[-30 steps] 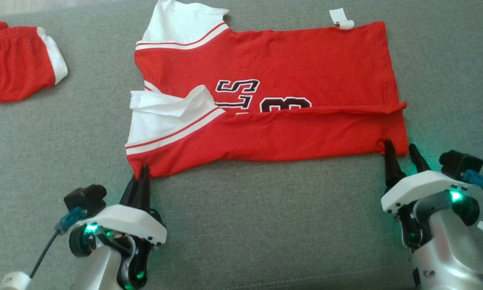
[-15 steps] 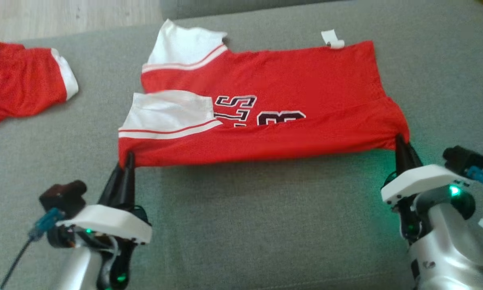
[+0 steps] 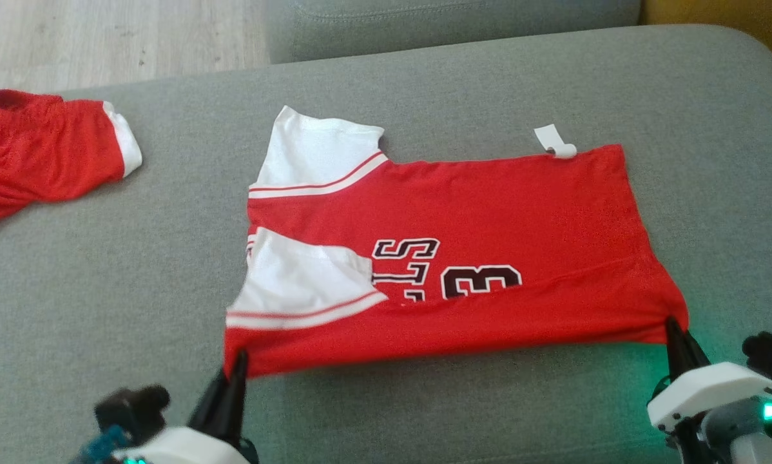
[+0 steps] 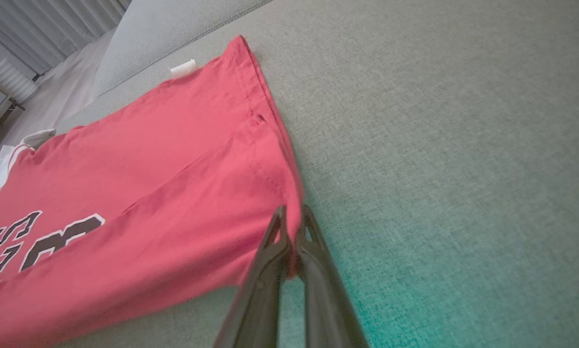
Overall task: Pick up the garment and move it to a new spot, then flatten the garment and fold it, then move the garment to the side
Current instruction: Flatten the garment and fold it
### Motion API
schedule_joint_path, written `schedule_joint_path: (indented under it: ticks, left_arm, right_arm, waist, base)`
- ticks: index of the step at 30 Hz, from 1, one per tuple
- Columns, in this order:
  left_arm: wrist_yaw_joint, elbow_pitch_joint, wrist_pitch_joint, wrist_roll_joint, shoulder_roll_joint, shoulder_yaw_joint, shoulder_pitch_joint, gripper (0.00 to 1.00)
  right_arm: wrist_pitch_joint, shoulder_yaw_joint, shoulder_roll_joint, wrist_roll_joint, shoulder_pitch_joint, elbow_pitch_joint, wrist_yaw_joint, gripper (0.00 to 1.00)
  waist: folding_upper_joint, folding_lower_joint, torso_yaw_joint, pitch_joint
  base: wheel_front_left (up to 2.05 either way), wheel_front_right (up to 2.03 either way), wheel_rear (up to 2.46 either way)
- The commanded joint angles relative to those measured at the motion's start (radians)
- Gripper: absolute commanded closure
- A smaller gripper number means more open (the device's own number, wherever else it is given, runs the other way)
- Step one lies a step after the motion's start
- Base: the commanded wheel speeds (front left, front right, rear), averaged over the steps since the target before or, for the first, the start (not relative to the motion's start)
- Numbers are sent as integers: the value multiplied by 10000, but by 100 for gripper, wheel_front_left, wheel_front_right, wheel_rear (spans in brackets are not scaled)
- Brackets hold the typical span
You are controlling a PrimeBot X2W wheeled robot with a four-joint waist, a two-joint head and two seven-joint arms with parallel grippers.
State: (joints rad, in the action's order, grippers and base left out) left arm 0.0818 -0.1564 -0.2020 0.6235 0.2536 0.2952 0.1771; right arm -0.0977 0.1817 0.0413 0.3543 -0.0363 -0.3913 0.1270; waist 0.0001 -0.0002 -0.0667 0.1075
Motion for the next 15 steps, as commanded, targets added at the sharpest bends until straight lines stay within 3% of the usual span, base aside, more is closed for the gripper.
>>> schedule_joint_path:
  ticks: [1, 4, 6, 7, 8, 9, 10, 15]
  left_arm:
    - [91, -155, 127, 63, -138, -251, -213, 100]
    - [83, 437, 321, 125, -396, -88, -44, 100]
    - [88, 876, 483, 98, -498, -60, -91, 100]
    - [70, 1080, 546, 103, -540, -50, -134, 91]
    - [45, 1259, 612, 102, -563, -49, -186, 63]
    - [19, 1411, 679, 92, -573, -50, -241, 21]
    - [4, 1535, 744, 82, -580, -62, -291, 0]
    - [-49, 1686, 1035, -35, -365, -273, -654, 0]
  right_arm:
    - [43, -129, 89, 77, -203, 474, 37, 100]
    - [133, -136, 89, 109, -69, 544, 37, 100]
    - [227, -130, 89, 101, -69, 516, 37, 54]
    - [282, -112, 89, 25, -71, 492, 37, 14]
    - [346, -79, 89, -46, -78, 468, 37, 0]
    - [395, -59, 89, -78, -84, 439, 37, 0]
    - [436, -40, 89, -101, -86, 411, 37, 0]
    - [748, 200, 89, -195, -86, 423, 37, 0]
  waist:
    - [-1, 2, -7, 67]
    - [-1, 2, -36, 155]
    - [-1, 2, -54, 194]
    - [-1, 2, -63, 211]
    - [-1, 2, -71, 225]
    - [-1, 2, -81, 237]
    - [-1, 2, -94, 247]
    - [-1, 2, -172, 276]
  base:
    - [0, 0, 0]
    - [0, 0, 0]
    - [0, 0, 0]
    - [0, 0, 0]
    - [0, 0, 0]
    - [0, 0, 0]
    - [0, 0, 0]
    - [0, 0, 0]
